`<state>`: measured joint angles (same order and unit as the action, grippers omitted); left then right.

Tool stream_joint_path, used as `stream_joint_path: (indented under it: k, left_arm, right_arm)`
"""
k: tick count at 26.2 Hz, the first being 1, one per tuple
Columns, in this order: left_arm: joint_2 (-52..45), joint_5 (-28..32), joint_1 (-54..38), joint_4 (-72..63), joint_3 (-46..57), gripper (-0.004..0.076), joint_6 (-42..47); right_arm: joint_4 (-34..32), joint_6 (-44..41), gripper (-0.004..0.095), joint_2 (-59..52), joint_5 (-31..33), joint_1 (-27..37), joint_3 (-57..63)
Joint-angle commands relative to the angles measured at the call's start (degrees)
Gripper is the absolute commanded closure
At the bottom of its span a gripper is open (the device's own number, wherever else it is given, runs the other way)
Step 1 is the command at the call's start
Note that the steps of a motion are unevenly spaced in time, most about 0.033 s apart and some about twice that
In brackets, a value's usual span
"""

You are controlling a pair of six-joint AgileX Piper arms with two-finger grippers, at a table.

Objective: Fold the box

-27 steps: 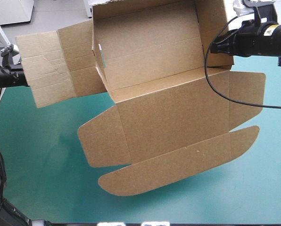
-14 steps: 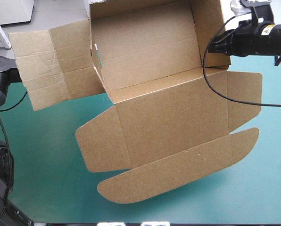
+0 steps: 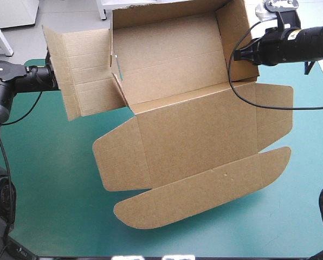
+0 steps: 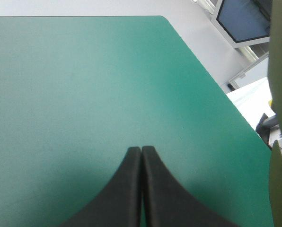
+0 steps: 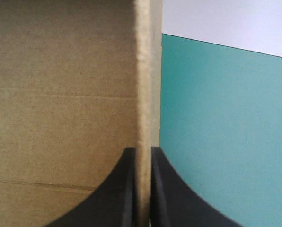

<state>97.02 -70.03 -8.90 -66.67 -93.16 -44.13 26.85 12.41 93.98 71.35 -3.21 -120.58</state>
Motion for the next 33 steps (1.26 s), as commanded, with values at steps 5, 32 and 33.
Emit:
stream_joint_path:
  k: [5,32,33]
  left_arm:
    - [-3.93,-4.00,0.63,-6.91,-1.51,0.0732,1.00]
    - [-5.03,-3.89,2.58,-13.40,-1.51,0.0732,1.39]
    - [-5.21,-3.88,2.58,-13.40,-1.51,0.0732,1.39]
  right_arm:
    - [2.17,-0.65,0.0908,1.78,-2.52,0.48,-1.73]
    - [2.02,-1.05,0.0907,7.39,-1.93,0.36,-1.73]
    - [2.02,-1.05,0.0907,7.70,-1.93,0.36,-1.73]
